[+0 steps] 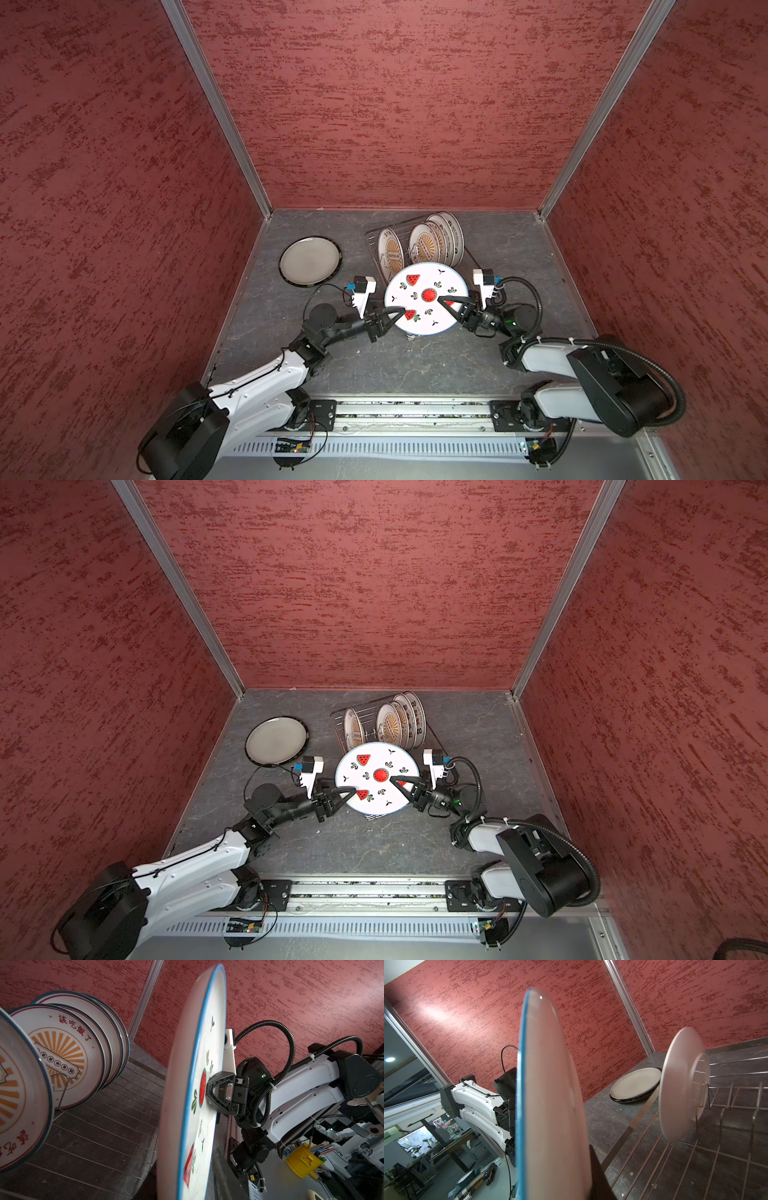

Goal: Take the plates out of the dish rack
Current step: 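Grasp the watermelon plate rim with the left gripper while the right holds it, then open the right gripper and carry the watermelon plate toward the stack with the left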

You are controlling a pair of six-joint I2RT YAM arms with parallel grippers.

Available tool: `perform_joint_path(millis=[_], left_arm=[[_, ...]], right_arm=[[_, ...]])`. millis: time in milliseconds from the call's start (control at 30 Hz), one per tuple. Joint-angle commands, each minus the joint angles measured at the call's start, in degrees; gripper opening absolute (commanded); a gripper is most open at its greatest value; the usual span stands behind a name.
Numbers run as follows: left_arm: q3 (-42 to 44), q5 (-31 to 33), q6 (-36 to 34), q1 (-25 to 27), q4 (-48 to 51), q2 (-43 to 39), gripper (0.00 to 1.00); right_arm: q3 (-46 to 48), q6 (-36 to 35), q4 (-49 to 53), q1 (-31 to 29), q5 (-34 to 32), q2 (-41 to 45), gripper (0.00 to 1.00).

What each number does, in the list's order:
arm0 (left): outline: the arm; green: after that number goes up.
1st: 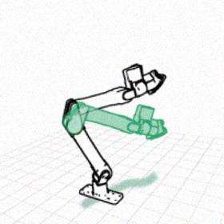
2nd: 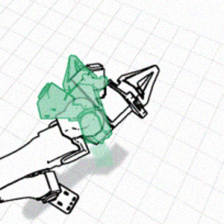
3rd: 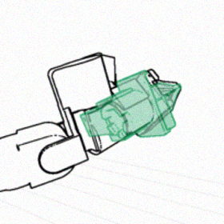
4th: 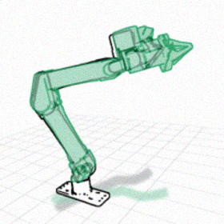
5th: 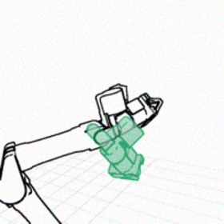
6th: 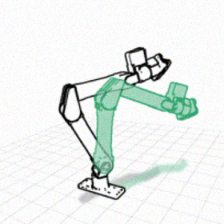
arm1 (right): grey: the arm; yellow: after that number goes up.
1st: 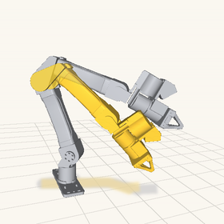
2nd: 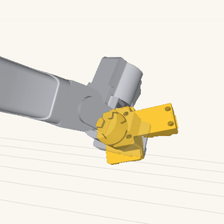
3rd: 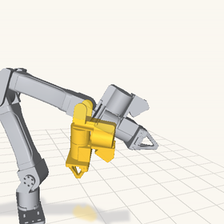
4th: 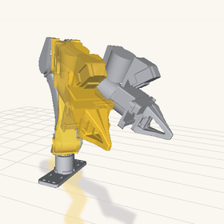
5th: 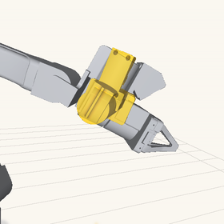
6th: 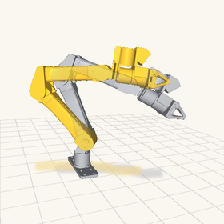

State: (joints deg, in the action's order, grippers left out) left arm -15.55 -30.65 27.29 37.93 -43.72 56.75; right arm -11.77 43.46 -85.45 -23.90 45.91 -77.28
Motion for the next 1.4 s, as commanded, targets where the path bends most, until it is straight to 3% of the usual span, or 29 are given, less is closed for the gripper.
perform_joint_path(millis=[0, 333, 633, 867, 1200, 1267, 1367], left_arm=[[-1.8, -2.1, 0.2, 0.6, -1.4, 0.4, 0.29], [-2.8, -1.3, 0.2, 0.8, 0.0, 1.7, 0.14], [-2.7, -0.4, 0.8, 0.8, -0.6, 2.0, 0.08], [-2.1, 1.0, 3.4, 0.8, -2.9, 1.1, 0.03], [-0.8, 4.6, 4.4, 0.8, -2.5, -2.8, 0.00], [-0.7, 5.1, 4.6, 0.8, -2.5, -3.1, 0.00], [-0.5, 5.4, 4.7, 0.7, -2.1, -3.6, 0.00]], right_arm=[[-1.3, -1.7, -8.1, -0.4, -0.8, 1.2, 0.03], [-1.4, -4.0, -7.4, -1.3, -2.3, 0.5, 0.03], [-1.9, -5.8, -4.8, -2.0, -2.6, 0.5, 0.04], [-3.5, -6.4, -2.5, -3.0, -1.1, -0.1, 0.16], [-3.6, -7.2, -0.5, -3.4, -0.5, 0.9, 0.62], [-3.6, -7.1, 0.3, -3.5, -1.3, 1.2, 0.73], [-3.6, -7.0, 2.3, -3.5, -3.3, 1.8, 0.98]])
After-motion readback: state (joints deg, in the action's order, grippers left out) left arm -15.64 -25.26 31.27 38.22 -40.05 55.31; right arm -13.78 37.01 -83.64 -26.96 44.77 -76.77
